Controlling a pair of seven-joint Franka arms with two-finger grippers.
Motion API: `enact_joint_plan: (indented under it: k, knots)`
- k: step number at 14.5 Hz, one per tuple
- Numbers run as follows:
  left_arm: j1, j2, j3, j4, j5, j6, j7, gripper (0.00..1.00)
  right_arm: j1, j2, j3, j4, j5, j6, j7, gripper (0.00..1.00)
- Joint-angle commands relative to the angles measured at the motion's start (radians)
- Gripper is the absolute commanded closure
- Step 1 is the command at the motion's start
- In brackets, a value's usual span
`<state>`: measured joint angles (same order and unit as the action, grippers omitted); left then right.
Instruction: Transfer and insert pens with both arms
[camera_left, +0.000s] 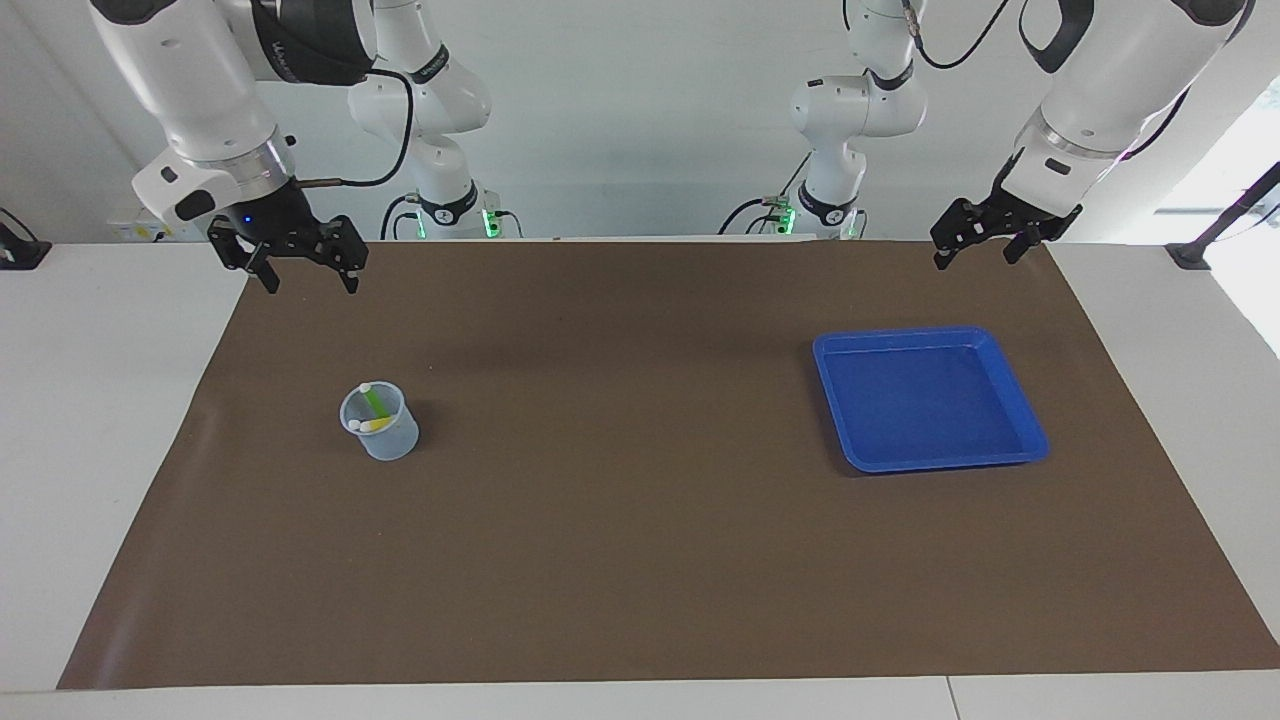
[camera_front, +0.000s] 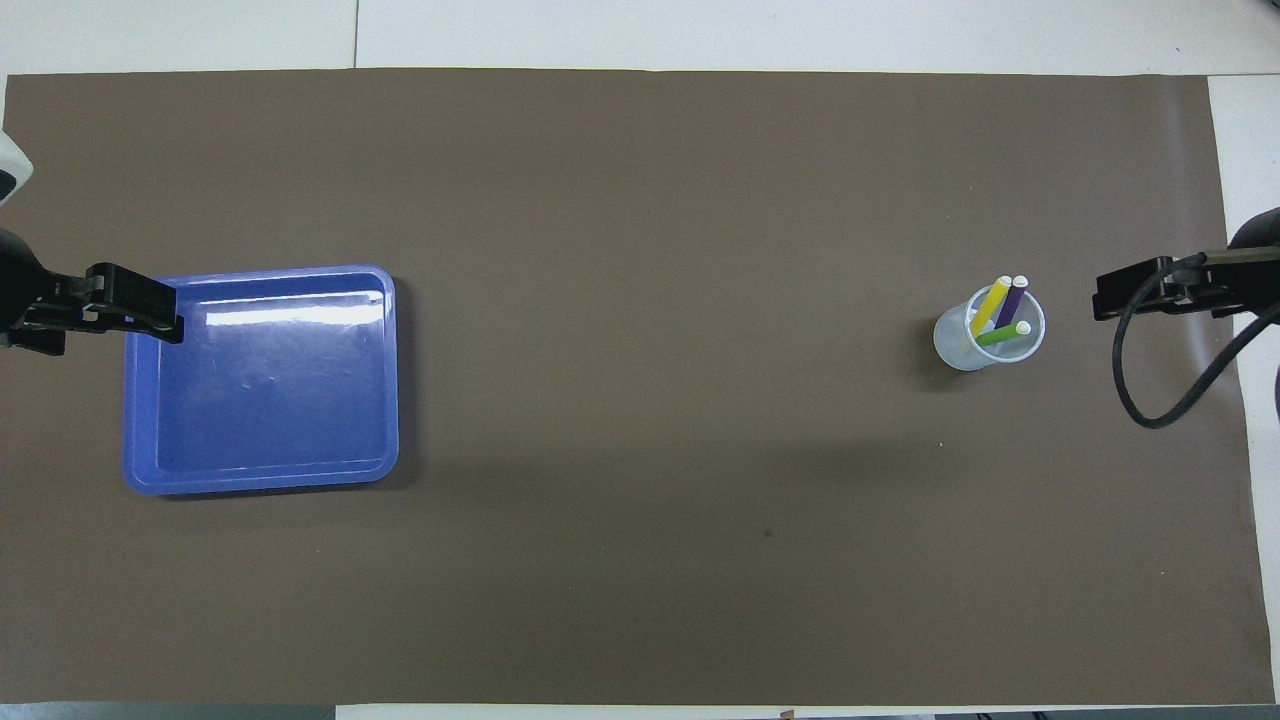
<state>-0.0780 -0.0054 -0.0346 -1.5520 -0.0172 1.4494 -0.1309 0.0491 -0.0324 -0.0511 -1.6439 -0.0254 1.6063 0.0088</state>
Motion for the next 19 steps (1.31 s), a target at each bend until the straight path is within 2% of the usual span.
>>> enact_joint_plan:
  k: [1,19]
  knots:
    - [0.015,-0.016,-0.008,-0.011,0.011,-0.014,0.007,0.00,-0.009,0.017,0.008,0.056,0.016,-0.046,0.016,0.00]
    - [0.015,-0.016,-0.008,-0.011,0.011,-0.014,0.007,0.00,-0.005,0.019,0.008,0.044,0.016,-0.043,0.045,0.00]
